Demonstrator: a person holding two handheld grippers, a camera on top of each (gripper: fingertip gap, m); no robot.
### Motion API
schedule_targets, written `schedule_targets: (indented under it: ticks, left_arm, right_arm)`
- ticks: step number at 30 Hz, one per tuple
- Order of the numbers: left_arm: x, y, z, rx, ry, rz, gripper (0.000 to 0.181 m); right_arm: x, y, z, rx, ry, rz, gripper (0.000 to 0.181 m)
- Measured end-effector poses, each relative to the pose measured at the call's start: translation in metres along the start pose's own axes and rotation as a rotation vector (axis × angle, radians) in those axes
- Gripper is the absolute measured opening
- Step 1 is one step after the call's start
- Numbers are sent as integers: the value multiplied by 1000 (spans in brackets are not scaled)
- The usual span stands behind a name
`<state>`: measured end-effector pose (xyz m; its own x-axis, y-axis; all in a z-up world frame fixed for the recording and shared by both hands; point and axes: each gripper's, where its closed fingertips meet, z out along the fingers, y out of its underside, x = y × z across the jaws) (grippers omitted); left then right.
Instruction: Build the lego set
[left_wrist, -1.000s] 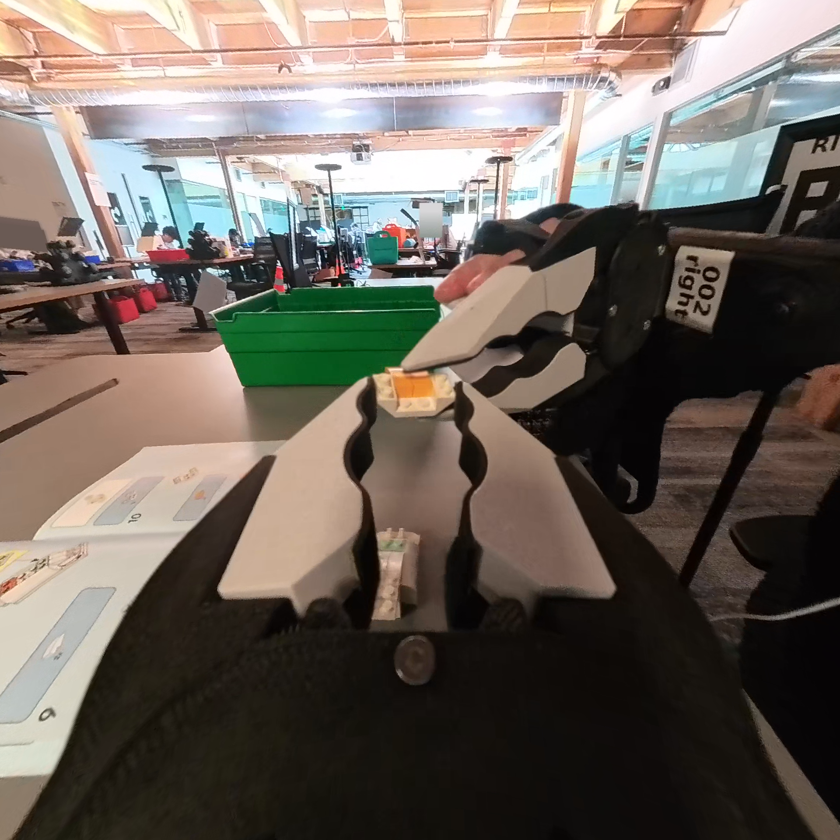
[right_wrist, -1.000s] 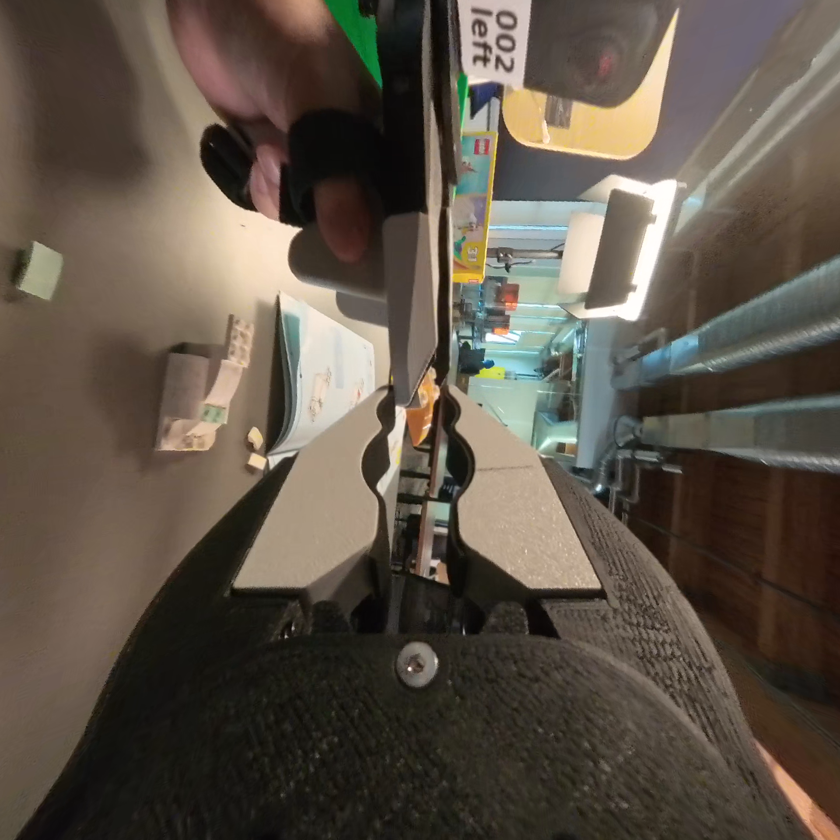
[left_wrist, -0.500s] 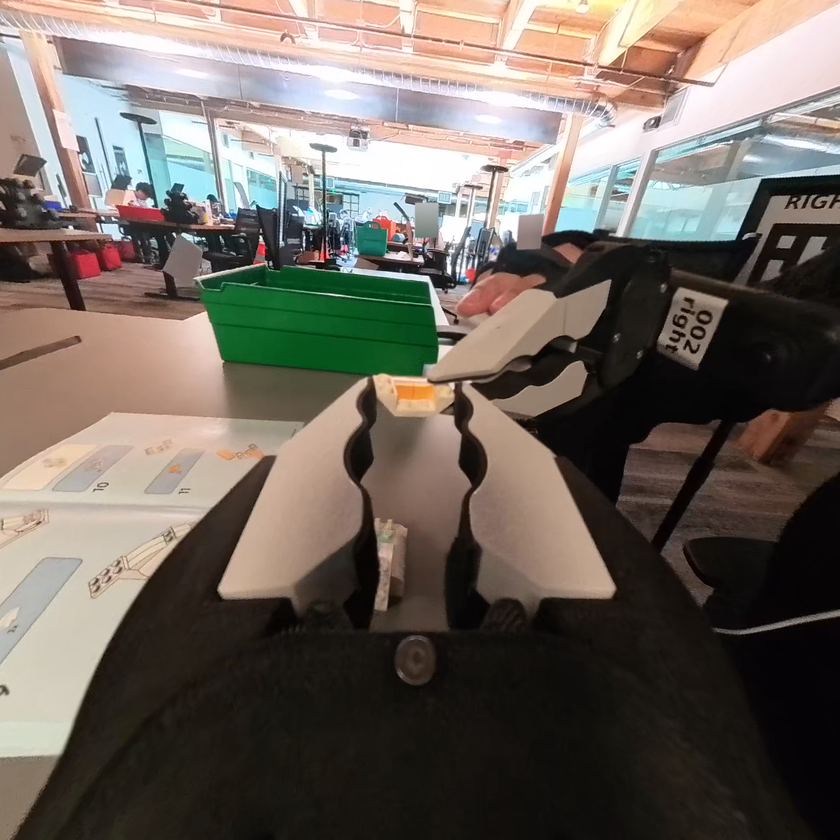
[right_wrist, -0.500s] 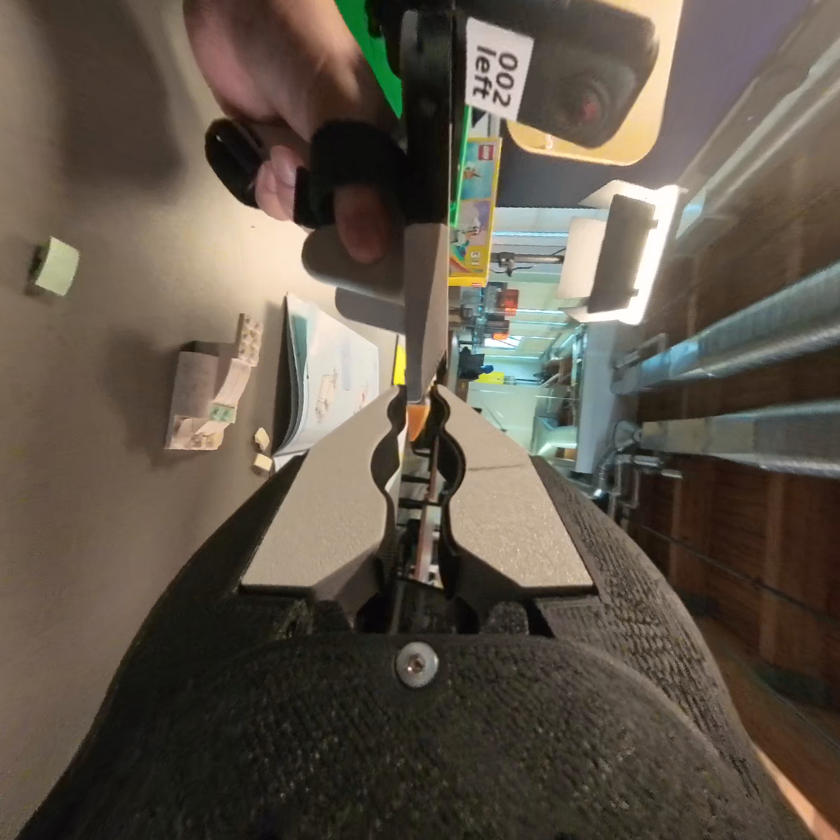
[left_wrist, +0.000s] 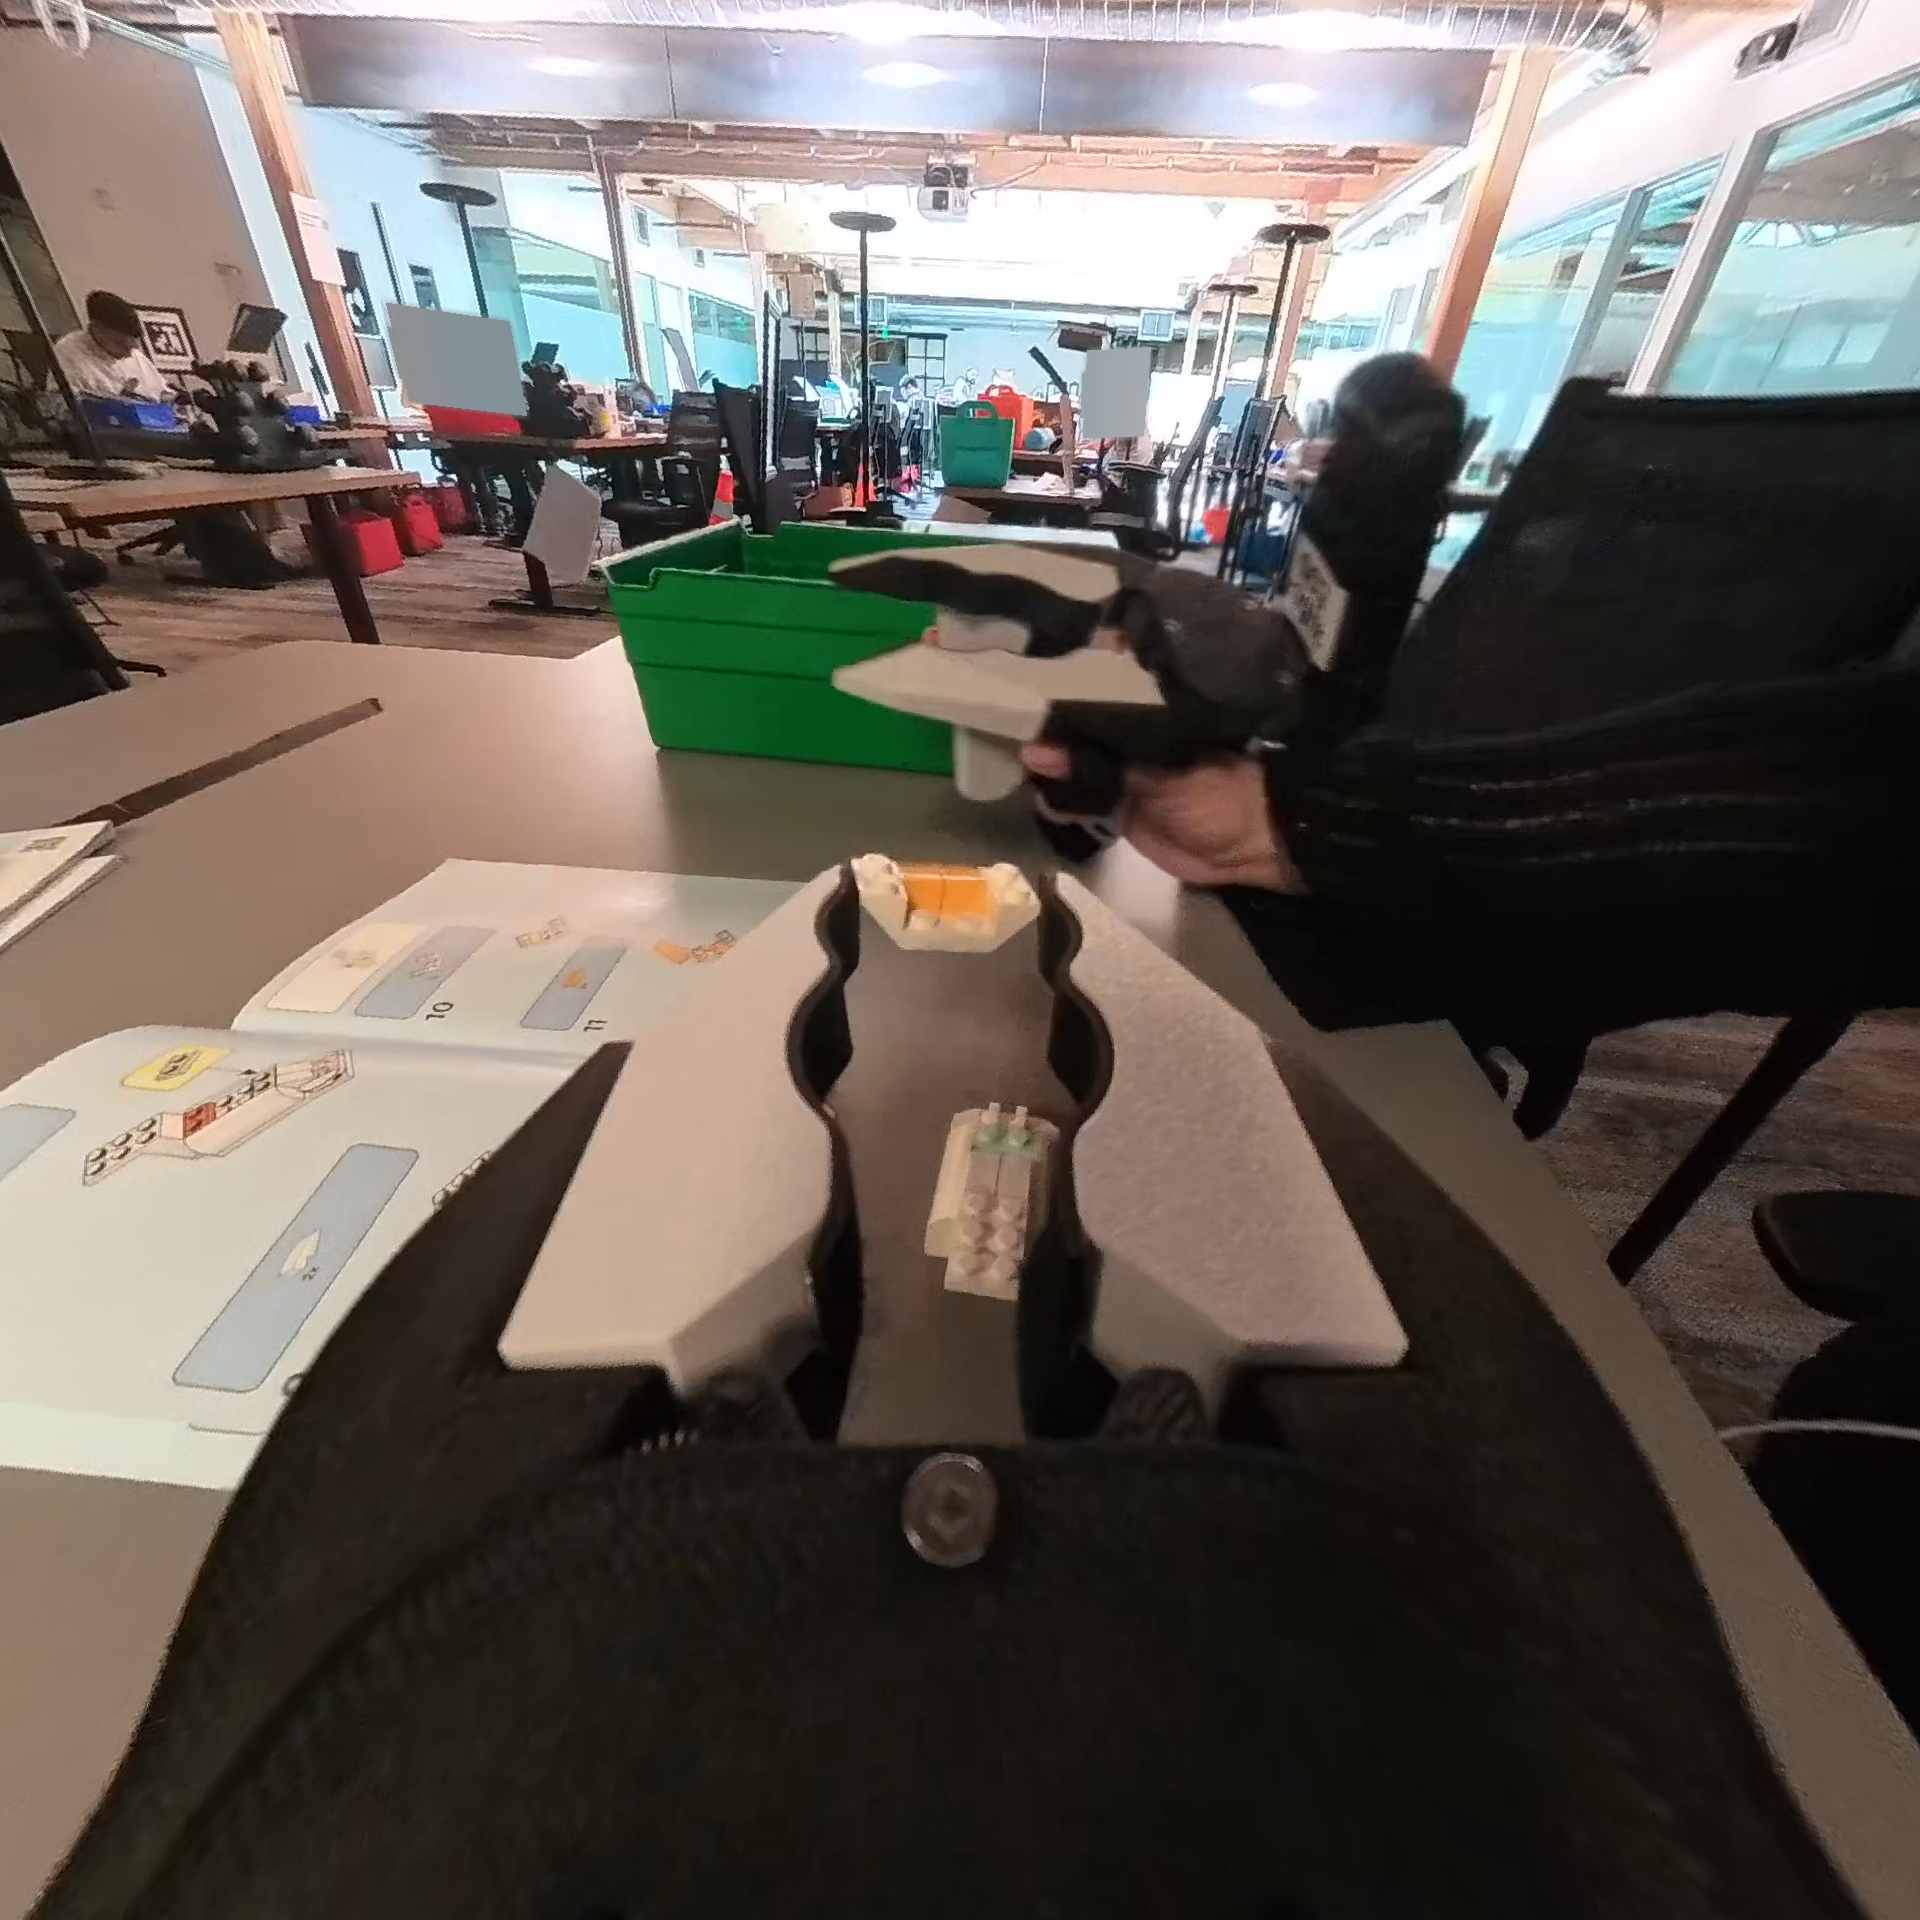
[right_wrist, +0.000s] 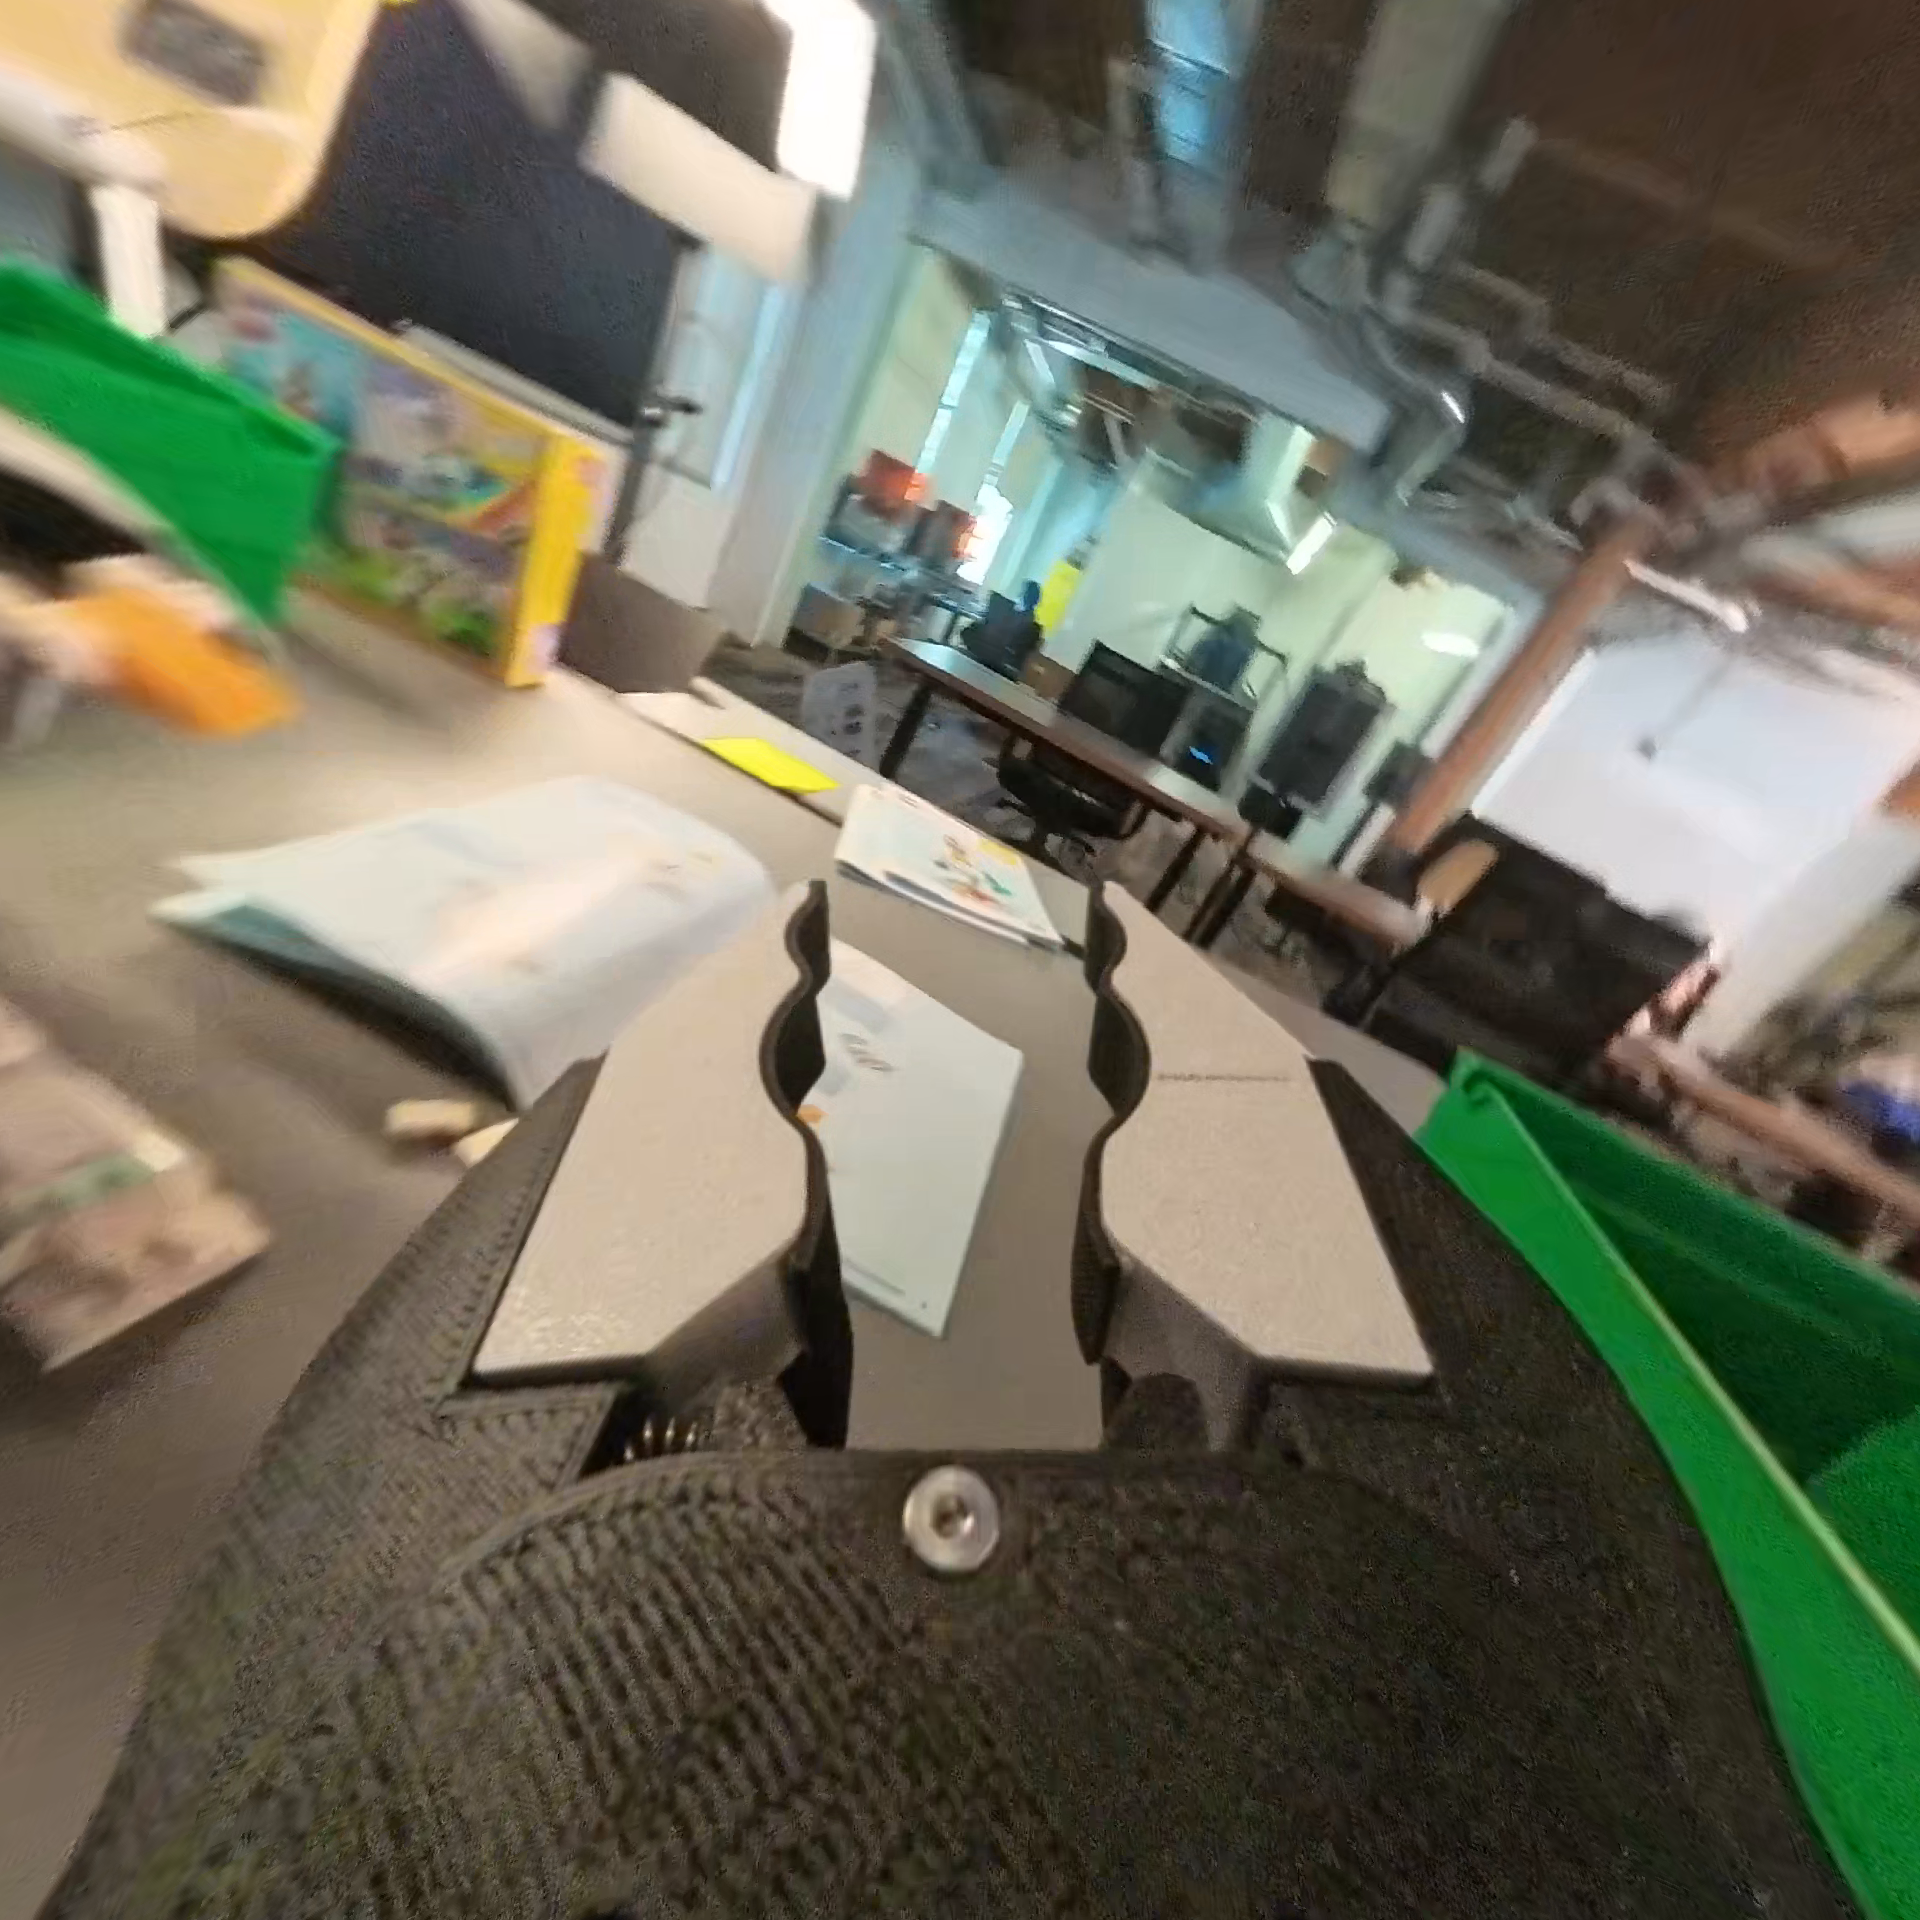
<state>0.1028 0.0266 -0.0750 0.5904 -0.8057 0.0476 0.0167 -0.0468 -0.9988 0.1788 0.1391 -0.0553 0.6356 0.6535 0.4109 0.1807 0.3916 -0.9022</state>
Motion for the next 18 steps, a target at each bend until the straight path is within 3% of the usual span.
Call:
schedule_targets:
  ticks: [5, 8, 12, 13, 16, 18]
  left_arm:
    - [-10, 10, -4, -80, -92, 139, 32]
    - [-17, 13, -12, -113, -164, 183, 32]
    - [-11, 16, -29, -149, -238, 227, 32]
    - [-4, 17, -33, -158, -217, 225, 32]
    - [38, 25, -43, -229, 50, 112, 32]
    - [43, 38, -51, -310, 81, 93, 33]
  right_arm:
    - [35, 27, 38, -35, 161, 60, 43]
    - [55, 40, 47, -102, 326, -119, 32]
    - [56, 40, 50, -106, 341, -192, 32]
    - [57, 40, 49, -101, 346, -184, 32]
    - [60, 40, 48, -92, 350, -160, 31]
    - [59, 39, 47, -83, 347, -157, 31]
